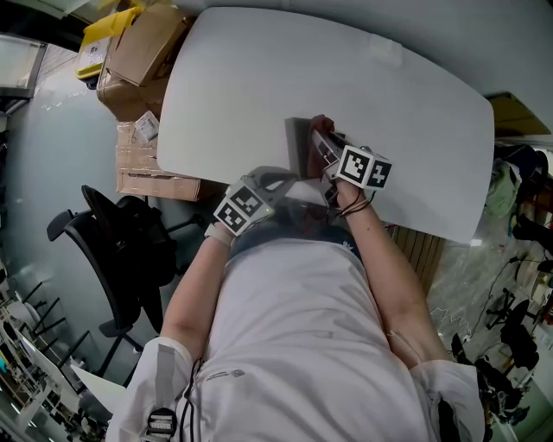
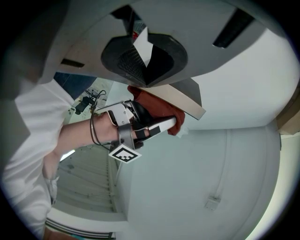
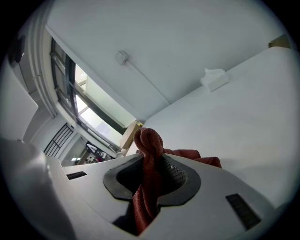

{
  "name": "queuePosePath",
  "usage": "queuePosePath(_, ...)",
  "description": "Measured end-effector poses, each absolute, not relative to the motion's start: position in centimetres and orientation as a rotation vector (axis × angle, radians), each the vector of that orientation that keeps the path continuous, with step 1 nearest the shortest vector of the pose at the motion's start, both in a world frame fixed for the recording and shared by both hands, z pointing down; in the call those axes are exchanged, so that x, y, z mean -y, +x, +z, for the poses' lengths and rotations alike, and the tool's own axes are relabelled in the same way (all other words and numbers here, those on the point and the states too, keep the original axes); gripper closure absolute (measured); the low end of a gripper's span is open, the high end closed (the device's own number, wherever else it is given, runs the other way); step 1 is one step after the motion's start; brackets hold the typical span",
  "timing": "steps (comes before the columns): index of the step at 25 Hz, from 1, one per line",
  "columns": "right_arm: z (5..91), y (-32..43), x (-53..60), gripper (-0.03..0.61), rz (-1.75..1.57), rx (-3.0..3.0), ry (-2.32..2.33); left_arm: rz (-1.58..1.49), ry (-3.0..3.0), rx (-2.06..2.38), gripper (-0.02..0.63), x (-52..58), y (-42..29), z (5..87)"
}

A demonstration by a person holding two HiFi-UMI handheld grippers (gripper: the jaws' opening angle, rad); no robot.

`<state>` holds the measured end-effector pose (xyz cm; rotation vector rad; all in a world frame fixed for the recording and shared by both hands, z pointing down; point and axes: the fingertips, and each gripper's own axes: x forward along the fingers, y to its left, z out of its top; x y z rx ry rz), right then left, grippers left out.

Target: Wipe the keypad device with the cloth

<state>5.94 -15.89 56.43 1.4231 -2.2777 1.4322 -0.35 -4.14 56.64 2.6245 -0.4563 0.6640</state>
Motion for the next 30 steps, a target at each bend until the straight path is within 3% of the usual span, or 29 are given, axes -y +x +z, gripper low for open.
queuePosePath(8,53.4,2.5,18.1,0.488,1.386,2.363,1.345,0.667,2.618,0.444,0.603,4.1,-0.4,56.7)
queuePosePath(19,55.4,0.6,17.8,0.488,1.192,2.293,1.290,0.642,2.636,0.421,0.603,4.0,-0.3,56.7)
queuePosePath(30,55.7,1.2,18.1,0.488,1.250,2.320,1.362,0.636,2.643,0.394,0.603,4.0,-0.1,56.7)
